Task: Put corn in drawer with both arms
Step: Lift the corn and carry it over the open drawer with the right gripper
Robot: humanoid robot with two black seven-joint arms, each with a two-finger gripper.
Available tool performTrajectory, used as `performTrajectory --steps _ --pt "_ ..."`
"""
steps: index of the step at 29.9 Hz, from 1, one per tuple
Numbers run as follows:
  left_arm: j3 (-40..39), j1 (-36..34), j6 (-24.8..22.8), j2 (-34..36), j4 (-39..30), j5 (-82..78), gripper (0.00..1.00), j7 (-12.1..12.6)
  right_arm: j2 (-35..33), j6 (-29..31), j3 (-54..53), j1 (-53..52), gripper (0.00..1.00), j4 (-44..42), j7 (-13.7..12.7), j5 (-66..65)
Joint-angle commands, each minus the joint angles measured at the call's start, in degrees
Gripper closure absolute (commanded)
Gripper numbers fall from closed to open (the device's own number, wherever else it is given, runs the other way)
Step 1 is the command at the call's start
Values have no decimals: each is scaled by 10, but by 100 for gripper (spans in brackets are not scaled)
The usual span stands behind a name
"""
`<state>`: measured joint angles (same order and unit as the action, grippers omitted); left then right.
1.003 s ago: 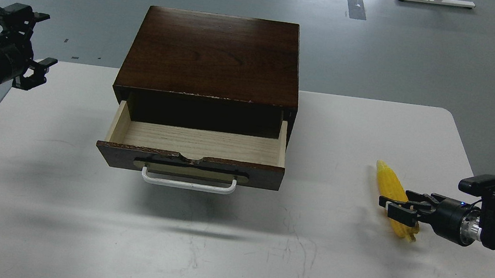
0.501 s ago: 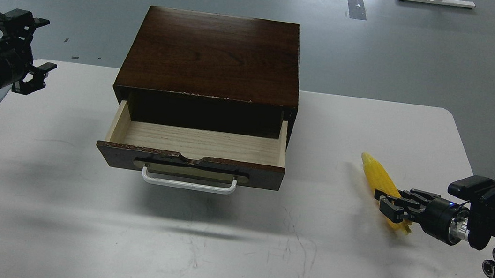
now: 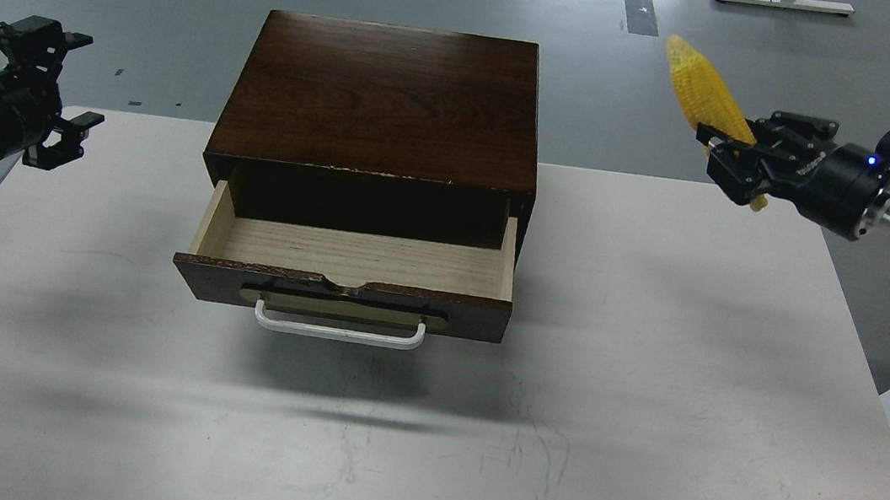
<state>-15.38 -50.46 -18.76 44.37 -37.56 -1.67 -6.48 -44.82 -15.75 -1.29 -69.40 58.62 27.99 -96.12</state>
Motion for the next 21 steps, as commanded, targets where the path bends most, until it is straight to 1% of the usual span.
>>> performTrajectory --steps 1,6,12,15,21 --pt "0 -1 -1 1 0 -1 1 1 38 0 1 -64 74 1 0 -60" --pt "0 -3 3 1 0 -1 1 1 136 -2 16 -119 74 1 0 -121" --pt "0 -4 2 5 0 -1 1 1 210 -9 30 -138 74 11 0 -138" --pt "0 -4 2 6 0 -1 1 1 230 -9 35 -139 74 22 0 -151" --pt "0 -2 3 13 0 -1 1 1 233 -9 78 -139 73 69 0 -161"
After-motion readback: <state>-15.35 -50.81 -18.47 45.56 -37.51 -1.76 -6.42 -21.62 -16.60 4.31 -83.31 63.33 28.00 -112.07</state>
